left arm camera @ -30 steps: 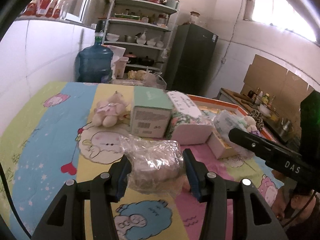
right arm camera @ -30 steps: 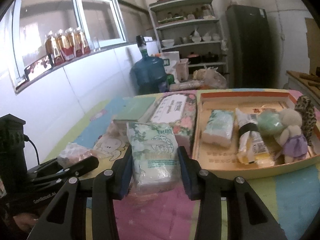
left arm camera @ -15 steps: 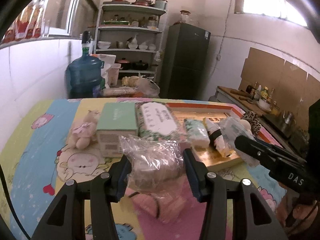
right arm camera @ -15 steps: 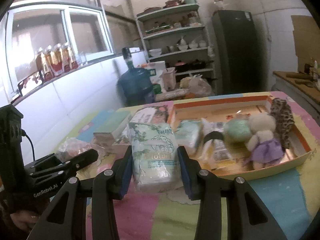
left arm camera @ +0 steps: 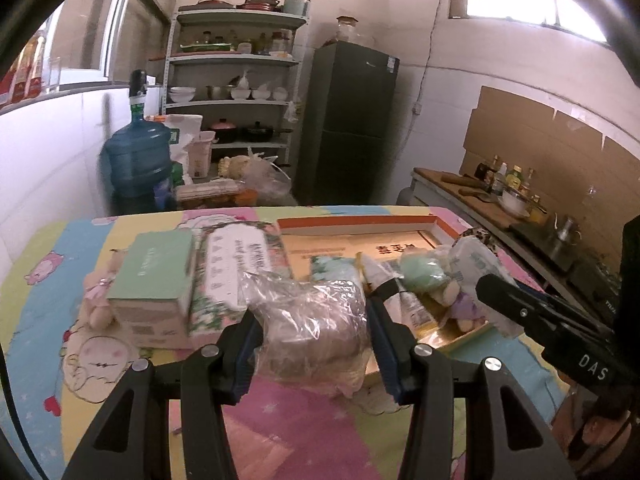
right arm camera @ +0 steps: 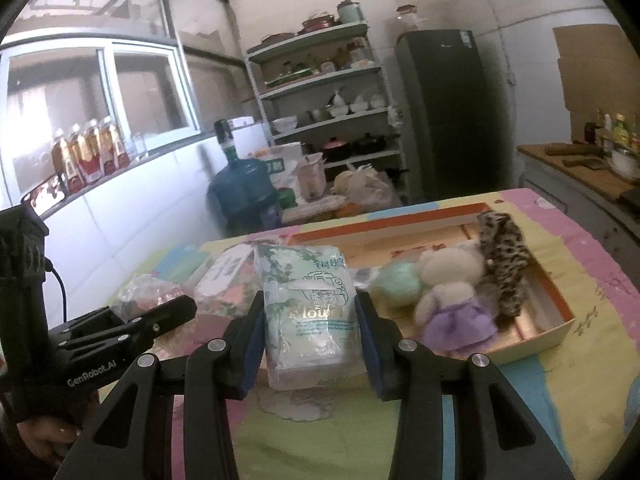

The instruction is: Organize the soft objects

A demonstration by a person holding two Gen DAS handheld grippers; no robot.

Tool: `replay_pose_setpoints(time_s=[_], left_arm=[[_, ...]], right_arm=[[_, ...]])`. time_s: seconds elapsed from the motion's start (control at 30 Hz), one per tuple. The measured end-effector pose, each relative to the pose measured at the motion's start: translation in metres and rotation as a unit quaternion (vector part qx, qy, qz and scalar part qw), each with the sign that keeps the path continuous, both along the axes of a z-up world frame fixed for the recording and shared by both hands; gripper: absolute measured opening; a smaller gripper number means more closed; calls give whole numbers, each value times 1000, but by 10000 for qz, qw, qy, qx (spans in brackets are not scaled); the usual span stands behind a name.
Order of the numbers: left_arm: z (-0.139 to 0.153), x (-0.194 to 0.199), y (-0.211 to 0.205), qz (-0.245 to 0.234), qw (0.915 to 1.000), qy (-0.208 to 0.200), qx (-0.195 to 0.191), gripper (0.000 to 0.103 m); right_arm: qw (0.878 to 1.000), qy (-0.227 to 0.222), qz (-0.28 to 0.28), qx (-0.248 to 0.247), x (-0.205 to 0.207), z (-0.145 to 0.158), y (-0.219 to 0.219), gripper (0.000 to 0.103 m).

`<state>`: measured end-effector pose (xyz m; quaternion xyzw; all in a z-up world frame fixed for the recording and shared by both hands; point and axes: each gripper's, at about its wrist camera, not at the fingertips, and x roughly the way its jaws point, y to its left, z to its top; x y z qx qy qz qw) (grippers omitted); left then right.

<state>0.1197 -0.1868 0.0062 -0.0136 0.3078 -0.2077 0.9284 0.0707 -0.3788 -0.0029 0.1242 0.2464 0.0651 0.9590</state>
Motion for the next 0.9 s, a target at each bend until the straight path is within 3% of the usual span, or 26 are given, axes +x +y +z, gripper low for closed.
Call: replay_pose_setpoints(time_s=[0.9], left_arm=[[10, 48, -86, -223, 9997, -101, 30, 51]], right_arm=[[9994, -261, -244, -45, 29, 10, -68, 44]])
